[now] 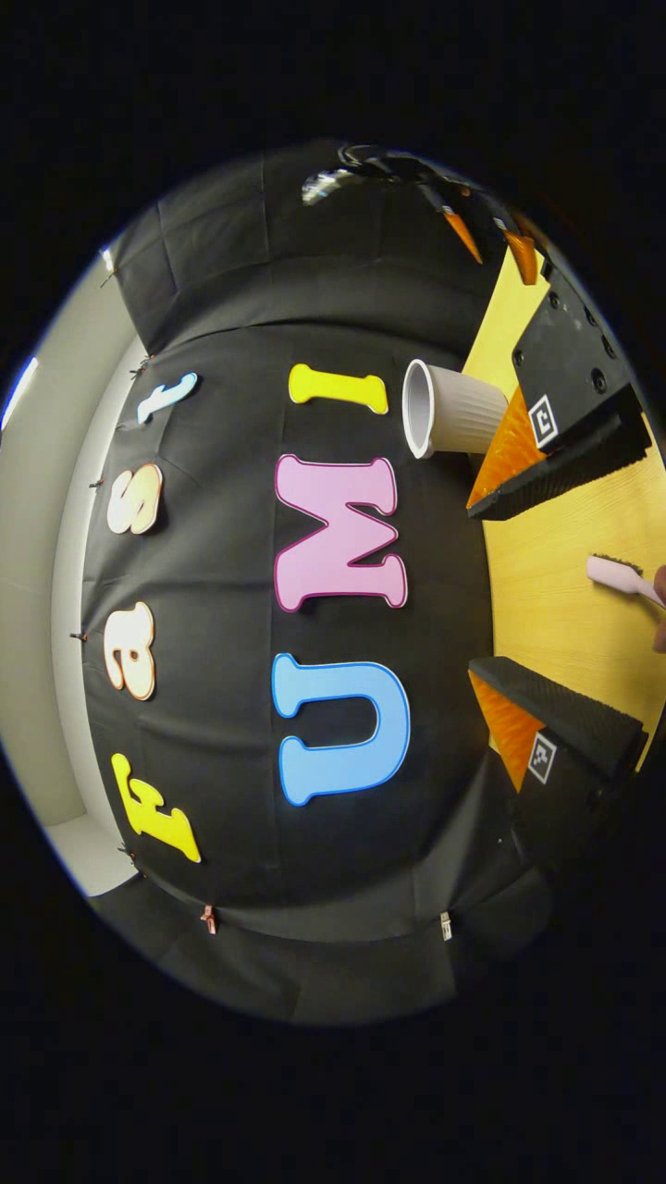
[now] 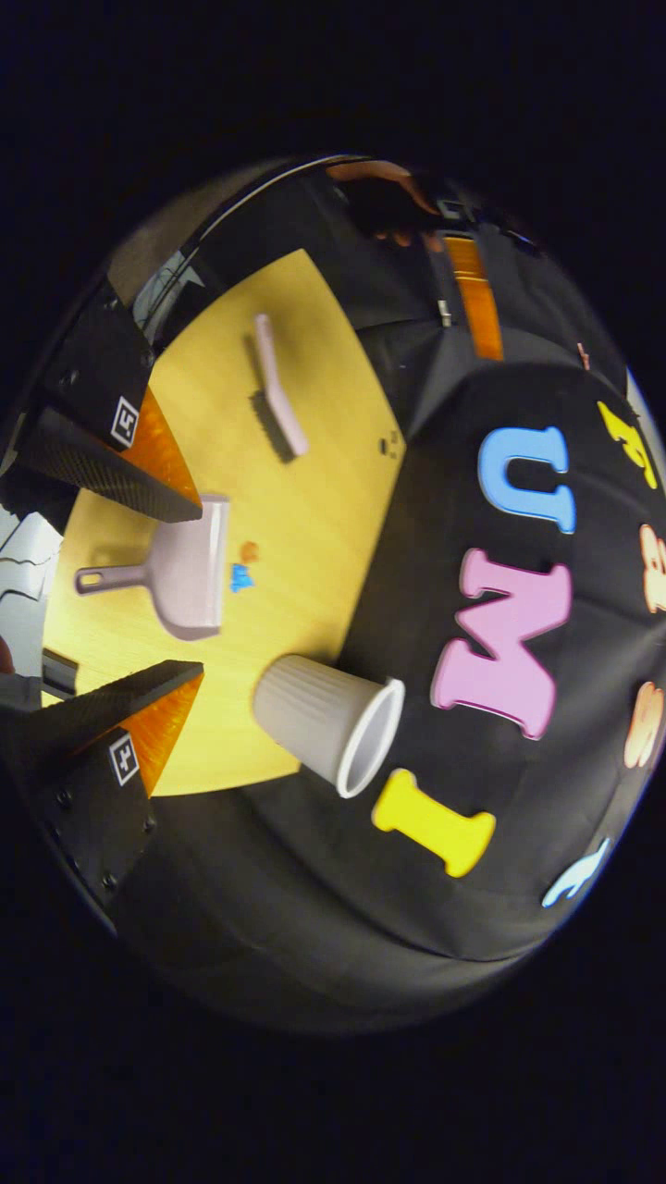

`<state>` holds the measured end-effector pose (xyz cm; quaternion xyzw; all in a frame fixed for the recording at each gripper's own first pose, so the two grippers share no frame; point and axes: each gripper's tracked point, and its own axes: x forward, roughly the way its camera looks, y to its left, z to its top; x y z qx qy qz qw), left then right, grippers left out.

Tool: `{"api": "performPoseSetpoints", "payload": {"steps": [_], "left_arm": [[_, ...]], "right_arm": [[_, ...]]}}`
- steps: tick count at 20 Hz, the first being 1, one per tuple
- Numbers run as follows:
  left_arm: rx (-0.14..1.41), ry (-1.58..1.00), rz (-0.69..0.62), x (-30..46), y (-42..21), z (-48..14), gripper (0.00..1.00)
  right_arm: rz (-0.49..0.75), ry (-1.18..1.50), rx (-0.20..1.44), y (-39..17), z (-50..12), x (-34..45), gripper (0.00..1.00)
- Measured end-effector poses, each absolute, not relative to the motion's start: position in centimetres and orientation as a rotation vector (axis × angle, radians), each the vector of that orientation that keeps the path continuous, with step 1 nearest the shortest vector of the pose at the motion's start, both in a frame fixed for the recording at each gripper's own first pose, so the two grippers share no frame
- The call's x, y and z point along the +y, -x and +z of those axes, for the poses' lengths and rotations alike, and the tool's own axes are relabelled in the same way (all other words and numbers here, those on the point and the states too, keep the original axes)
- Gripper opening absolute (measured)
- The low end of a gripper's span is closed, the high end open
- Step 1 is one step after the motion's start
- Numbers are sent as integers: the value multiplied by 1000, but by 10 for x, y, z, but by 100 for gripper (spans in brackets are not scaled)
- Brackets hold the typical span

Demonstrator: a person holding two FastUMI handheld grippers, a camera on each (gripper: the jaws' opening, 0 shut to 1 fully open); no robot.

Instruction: Pick up the small broom and dustpan from the desktop, sweep the trash into the dustpan with the broom, and then empty the trash into the garbage bin.

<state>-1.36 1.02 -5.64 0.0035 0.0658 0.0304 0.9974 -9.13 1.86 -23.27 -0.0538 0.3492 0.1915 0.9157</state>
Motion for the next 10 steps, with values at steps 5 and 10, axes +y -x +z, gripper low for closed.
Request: {"api": "performPoseSetpoints", "payload": {"steps": [5, 10], "left_arm": [[160, 6, 88, 16, 5, -67, 95], [195, -2, 123, 25, 2, -82, 95]], "right_arm": [[417, 110, 917, 101, -316, 19, 93], [447, 94, 1075, 102, -384, 31, 90]]}}
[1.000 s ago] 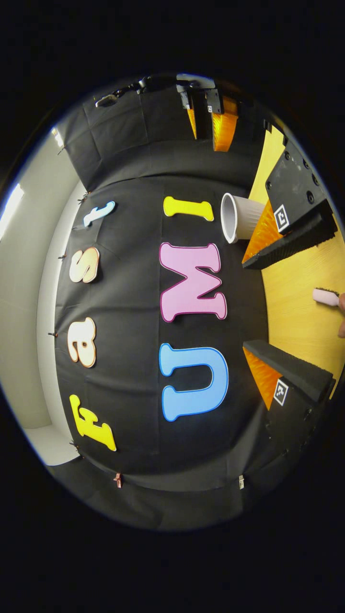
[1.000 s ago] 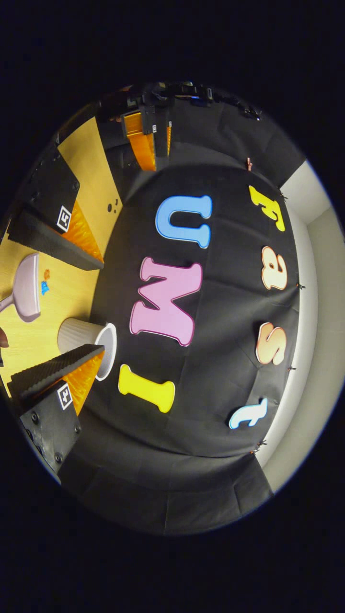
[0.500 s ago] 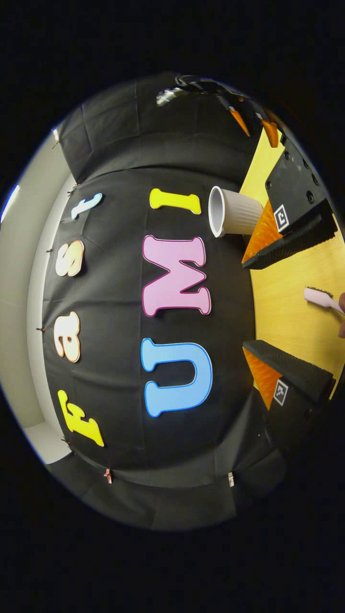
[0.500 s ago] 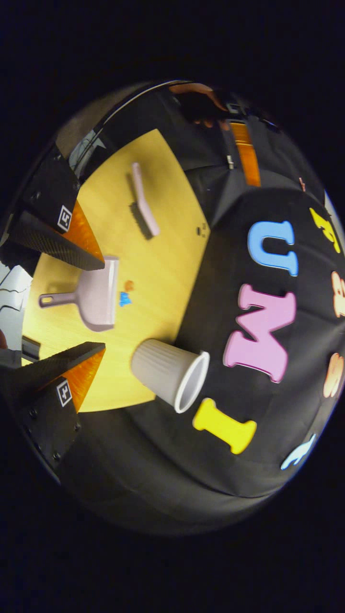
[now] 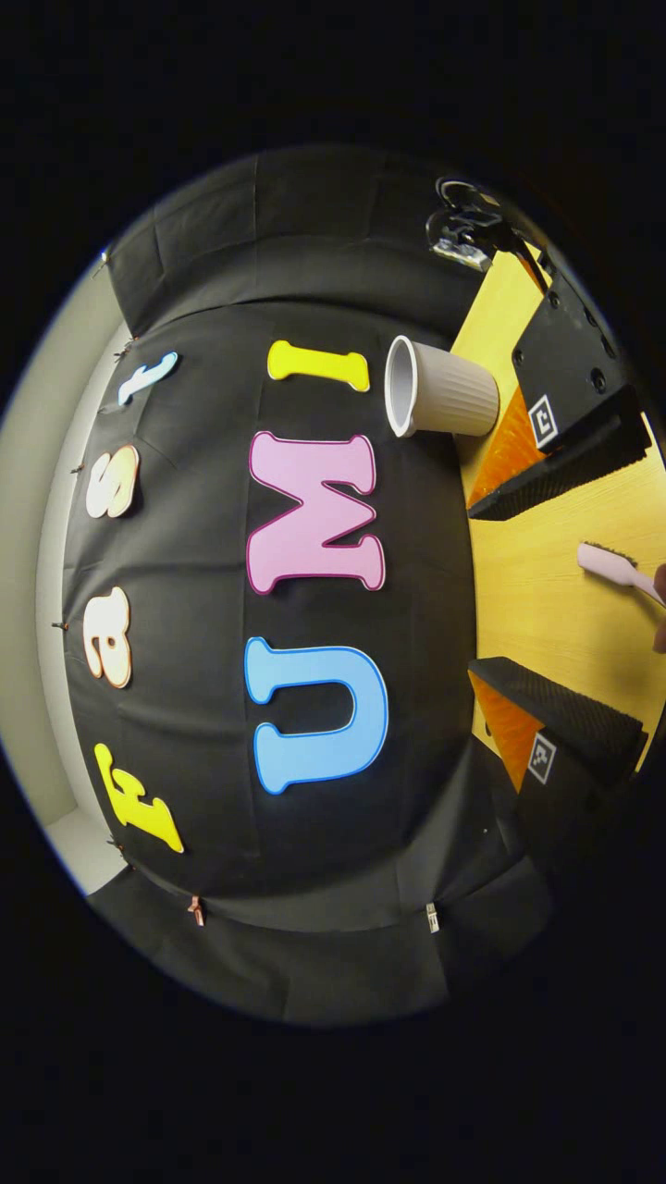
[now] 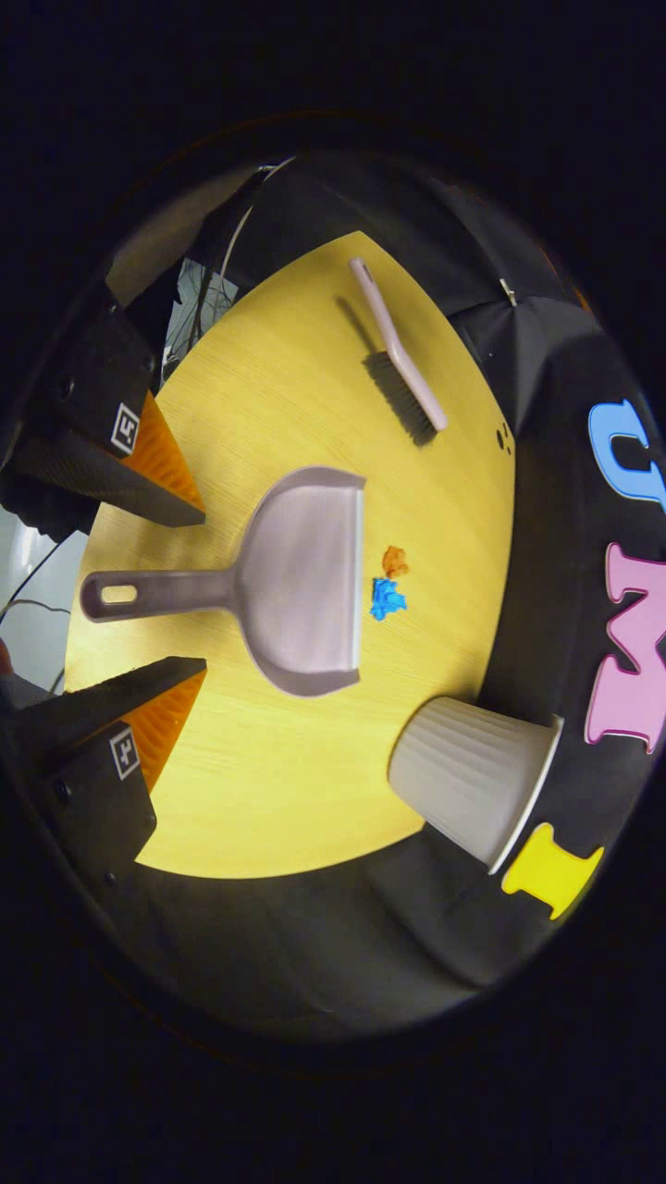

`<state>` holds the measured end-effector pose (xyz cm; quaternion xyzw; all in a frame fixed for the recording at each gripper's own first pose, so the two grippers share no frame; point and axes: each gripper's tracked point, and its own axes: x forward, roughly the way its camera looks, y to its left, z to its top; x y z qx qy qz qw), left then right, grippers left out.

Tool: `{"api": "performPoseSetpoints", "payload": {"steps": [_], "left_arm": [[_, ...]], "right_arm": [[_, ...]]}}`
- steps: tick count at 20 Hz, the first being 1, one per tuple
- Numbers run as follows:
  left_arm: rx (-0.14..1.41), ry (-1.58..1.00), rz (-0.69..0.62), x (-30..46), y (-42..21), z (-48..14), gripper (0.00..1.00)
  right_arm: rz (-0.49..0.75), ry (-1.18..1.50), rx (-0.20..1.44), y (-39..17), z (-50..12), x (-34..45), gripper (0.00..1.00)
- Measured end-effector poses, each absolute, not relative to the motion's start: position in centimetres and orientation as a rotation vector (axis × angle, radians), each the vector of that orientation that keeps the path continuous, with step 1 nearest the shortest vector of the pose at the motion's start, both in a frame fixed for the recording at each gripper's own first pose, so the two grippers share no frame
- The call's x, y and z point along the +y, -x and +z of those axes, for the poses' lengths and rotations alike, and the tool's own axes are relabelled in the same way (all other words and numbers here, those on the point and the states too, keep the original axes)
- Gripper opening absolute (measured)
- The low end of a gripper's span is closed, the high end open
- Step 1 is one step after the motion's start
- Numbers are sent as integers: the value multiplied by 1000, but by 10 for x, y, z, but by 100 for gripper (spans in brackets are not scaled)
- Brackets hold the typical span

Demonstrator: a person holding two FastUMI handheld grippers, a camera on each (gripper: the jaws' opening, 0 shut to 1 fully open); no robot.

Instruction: Pick up the small broom and dustpan from the desktop, sweep the trash into the dustpan with the broom, and then empty the trash into the garbage bin.

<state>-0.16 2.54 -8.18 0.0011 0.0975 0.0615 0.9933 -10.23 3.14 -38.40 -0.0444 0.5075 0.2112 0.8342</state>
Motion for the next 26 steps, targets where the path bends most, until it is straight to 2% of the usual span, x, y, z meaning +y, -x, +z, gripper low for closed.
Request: {"api": "performPoseSetpoints", "payload": {"steps": [4, 11, 12, 14, 15, 17, 18, 21, 22, 24, 25, 26], "left_arm": [[219, -17, 147, 31, 1, -90, 96], [266, -39, 160, 32, -3, -106, 95], [273, -42, 159, 32, -3, -111, 95], [292, -49, 154, 31, -4, -119, 96], [305, -51, 155, 32, -5, -123, 95], [333, -56, 153, 31, -5, -135, 96], [345, -65, 150, 31, -7, -139, 96], [398, -95, 137, 34, -6, -163, 97], [428, -101, 130, 34, -6, -174, 97], [506, -101, 96, 31, -1, -202, 97], [554, -94, 73, 28, 3, -215, 97], [624, -83, 38, 23, 8, -237, 97]], "right_arm": [[458, 96, 1179, 105, -426, 39, 88], [467, 64, 1249, 94, -454, 57, 82], [467, 48, 1256, 93, -452, 60, 79], [454, 23, 1260, 87, -454, 62, 63], [447, 28, 1259, 82, -454, 62, 62], [454, 44, 1267, 81, -455, 59, 39], [467, 52, 1261, 80, -456, 59, 35], [479, 66, 1216, 76, -444, 56, 42], [483, 63, 1201, 74, -439, 55, 38], [485, 35, 1175, 73, -428, 53, 38], [473, 29, 1163, 72, -423, 49, 34], [452, 35, 1136, 68, -416, 42, 38]]}}
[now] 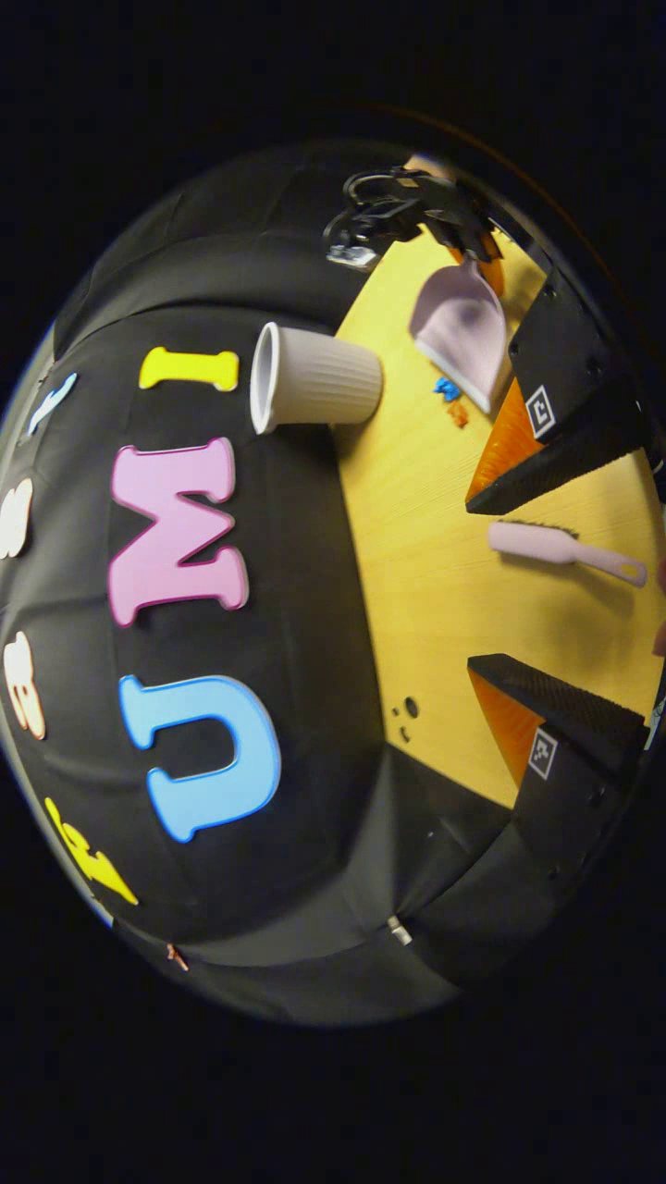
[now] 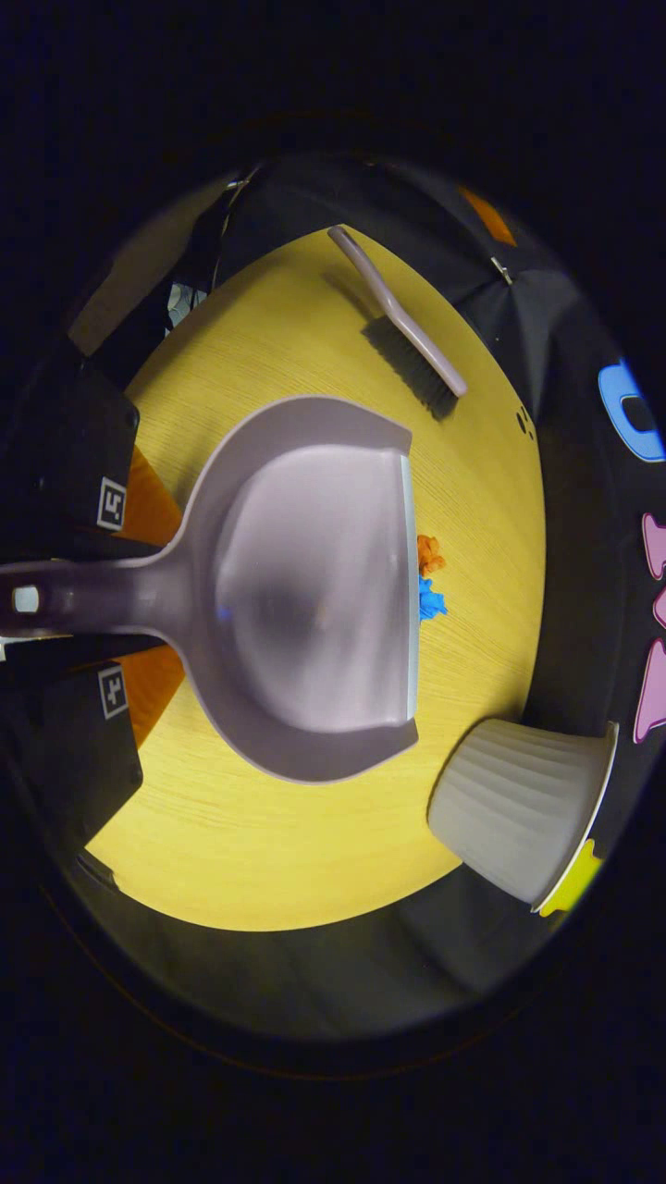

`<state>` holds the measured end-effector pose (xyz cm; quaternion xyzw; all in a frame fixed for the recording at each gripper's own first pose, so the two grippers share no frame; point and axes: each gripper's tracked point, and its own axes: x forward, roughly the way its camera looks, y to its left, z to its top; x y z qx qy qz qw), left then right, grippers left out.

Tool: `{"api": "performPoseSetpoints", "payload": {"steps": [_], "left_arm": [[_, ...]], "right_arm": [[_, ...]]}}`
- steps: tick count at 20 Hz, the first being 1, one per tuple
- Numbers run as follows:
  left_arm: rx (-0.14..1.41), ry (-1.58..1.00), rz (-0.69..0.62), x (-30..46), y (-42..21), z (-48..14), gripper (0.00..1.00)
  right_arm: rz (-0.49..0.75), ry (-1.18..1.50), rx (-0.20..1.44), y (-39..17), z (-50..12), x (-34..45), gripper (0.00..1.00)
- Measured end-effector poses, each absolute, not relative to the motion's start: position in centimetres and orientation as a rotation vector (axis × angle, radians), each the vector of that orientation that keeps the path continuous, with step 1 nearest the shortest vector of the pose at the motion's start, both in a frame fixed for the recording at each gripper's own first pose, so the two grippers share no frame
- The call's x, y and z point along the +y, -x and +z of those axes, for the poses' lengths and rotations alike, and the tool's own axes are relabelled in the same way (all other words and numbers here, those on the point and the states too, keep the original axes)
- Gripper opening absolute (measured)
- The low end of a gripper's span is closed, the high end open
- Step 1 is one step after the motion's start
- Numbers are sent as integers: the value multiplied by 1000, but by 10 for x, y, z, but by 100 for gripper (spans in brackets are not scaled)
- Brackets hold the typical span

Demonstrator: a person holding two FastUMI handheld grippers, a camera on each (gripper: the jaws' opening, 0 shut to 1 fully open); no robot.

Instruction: Pick up the small broom and dustpan from the desktop, sweep the trash into the dustpan with the broom, and then empty the trash into the garbage bin.

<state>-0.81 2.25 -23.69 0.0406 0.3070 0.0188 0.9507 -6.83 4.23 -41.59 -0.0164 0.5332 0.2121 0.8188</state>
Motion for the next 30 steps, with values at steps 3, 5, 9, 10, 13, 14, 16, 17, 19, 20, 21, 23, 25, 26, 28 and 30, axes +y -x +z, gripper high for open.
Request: {"api": "performPoseSetpoints", "payload": {"steps": [3, 5, 9, 10, 13, 14, 16, 17, 19, 20, 21, 23, 25, 26, 28, 30], "left_arm": [[786, -68, -22, 15, 23, -284, 97], [875, -70, -50, 13, 32, -316, 97], [1004, -92, -84, 17, 42, -366, 96], [1026, -99, -89, 18, 42, -377, 96], [1089, -89, -97, 17, 42, -404, 94], [1109, -82, -98, 16, 44, -410, 93], [1131, -68, -100, 13, 43, -418, 89], [1140, -65, -93, 13, 40, -423, 88], [1155, -63, -86, 14, 36, -433, 82], [1162, -62, -91, 14, 35, -437, 67], [1168, -65, -92, 15, 34, -440, 64], [1184, -62, -101, 15, 33, -444, 55], [1181, -50, -97, 17, 27, -444, 31], [1186, -51, -91, 21, 25, -445, 30], [1151, -41, -94, 20, 11, -435, 28], [1092, -43, -109, 12, -15, -418, 27]], "right_arm": [[432, 11, 1100, 67, -402, 33, 38], [422, -15, 1093, 67, -393, 31, 38], [405, -34, 1090, 67, -387, 21, 34], [399, -36, 1090, 69, -386, 19, 38], [384, -41, 1094, 71, -386, 11, 38], [378, -41, 1097, 73, -386, 8, 38], [369, -38, 1101, 77, -387, 2, 38], [364, -34, 1105, 78, -388, -1, 38], [359, -38, 1116, 82, -390, -5, 38], [355, -40, 1121, 84, -390, -6, 38], [348, -35, 1123, 85, -391, -9, 38], [346, -33, 1133, 88, -390, -11, 38], [355, -28, 1152, 90, -392, -13, 38], [364, -15, 1169, 92, -393, -13, 38], [394, 30, 1208, 93, -395, -15, 38], [438, 73, 1239, 93, -397, -15, 43]]}}
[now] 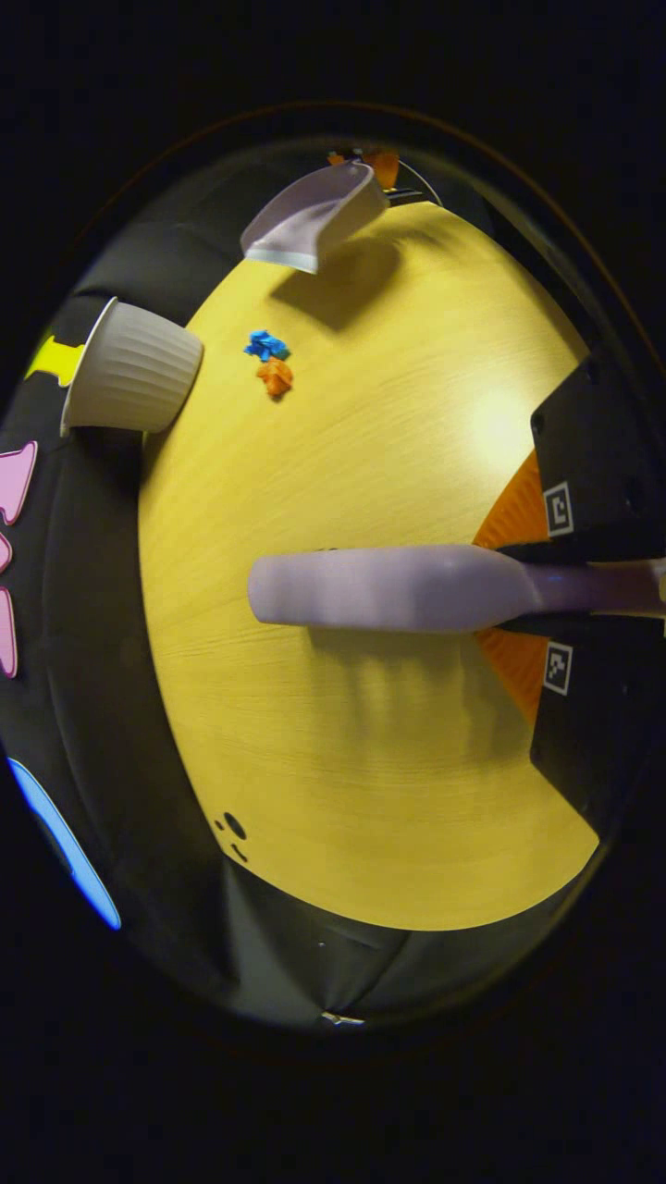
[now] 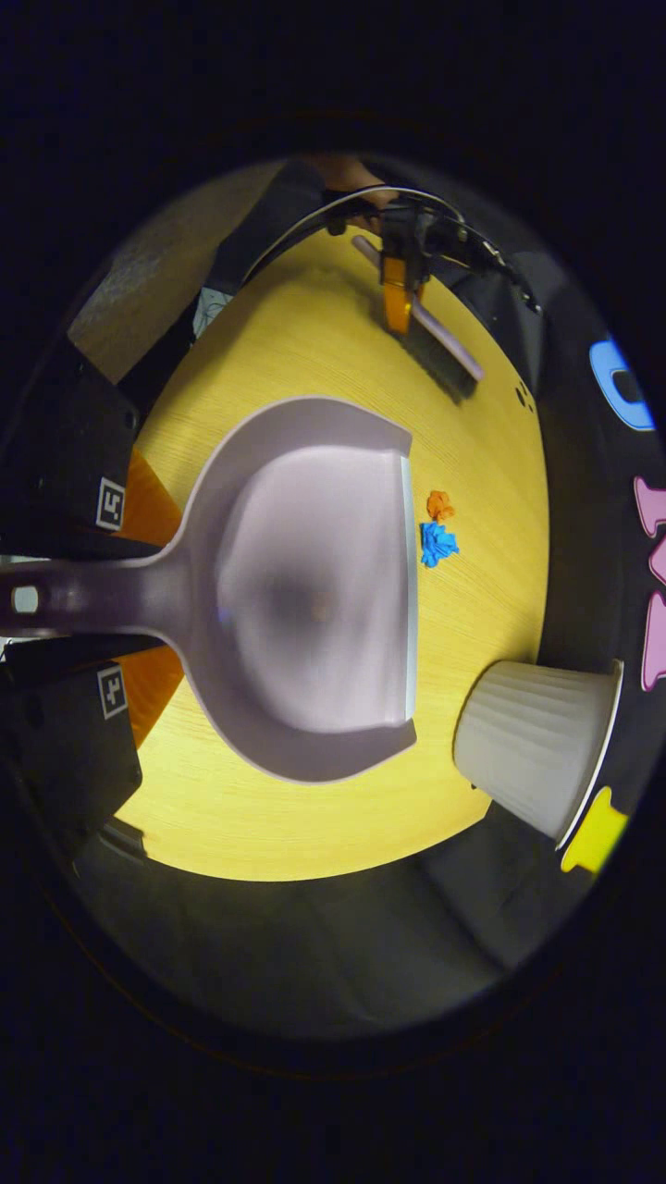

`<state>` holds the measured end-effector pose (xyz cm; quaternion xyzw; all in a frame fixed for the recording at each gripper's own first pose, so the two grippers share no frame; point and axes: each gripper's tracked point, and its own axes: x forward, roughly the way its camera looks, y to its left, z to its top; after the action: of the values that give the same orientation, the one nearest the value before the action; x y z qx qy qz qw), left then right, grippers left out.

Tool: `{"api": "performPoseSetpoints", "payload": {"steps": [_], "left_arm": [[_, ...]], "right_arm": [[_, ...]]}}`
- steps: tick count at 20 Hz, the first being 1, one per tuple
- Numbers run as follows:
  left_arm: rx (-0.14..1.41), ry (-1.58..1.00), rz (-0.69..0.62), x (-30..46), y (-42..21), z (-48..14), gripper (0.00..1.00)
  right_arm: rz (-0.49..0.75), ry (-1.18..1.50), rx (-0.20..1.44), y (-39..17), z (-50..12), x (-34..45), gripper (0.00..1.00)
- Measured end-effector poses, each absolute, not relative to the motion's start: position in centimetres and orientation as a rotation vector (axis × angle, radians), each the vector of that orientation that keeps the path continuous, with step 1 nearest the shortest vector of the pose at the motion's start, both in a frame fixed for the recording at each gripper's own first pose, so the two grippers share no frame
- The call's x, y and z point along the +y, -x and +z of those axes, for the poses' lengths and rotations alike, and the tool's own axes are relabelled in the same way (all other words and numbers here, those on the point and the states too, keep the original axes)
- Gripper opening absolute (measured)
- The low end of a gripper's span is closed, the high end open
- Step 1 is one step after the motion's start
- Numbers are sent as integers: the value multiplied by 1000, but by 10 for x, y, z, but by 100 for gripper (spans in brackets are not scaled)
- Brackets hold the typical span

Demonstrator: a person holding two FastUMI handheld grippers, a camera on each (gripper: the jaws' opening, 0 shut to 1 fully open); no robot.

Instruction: Pick up the small broom and dustpan from the desktop, sweep the trash into the dustpan with the broom, and then empty the trash into the garbage bin.

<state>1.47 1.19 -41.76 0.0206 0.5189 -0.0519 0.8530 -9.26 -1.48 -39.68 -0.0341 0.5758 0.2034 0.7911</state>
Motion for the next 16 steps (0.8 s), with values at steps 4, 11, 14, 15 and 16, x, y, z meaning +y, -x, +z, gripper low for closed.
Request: {"api": "performPoseSetpoints", "payload": {"steps": [4, 11, 14, 15, 16], "left_arm": [[1028, -62, -188, -20, -63, -395, 27], [1059, -189, -356, -81, -105, -408, 27], [1084, -201, -395, -101, -110, -418, 27], [1095, -203, -409, -107, -110, -421, 27], [1108, -206, -424, -112, -109, -425, 27]], "right_arm": [[526, 148, 1298, 89, -402, -12, 34], [594, 226, 1376, 87, -411, -13, 43], [605, 232, 1387, 87, -414, -12, 34], [606, 233, 1390, 86, -414, -12, 34], [608, 232, 1392, 86, -415, -12, 38]]}}
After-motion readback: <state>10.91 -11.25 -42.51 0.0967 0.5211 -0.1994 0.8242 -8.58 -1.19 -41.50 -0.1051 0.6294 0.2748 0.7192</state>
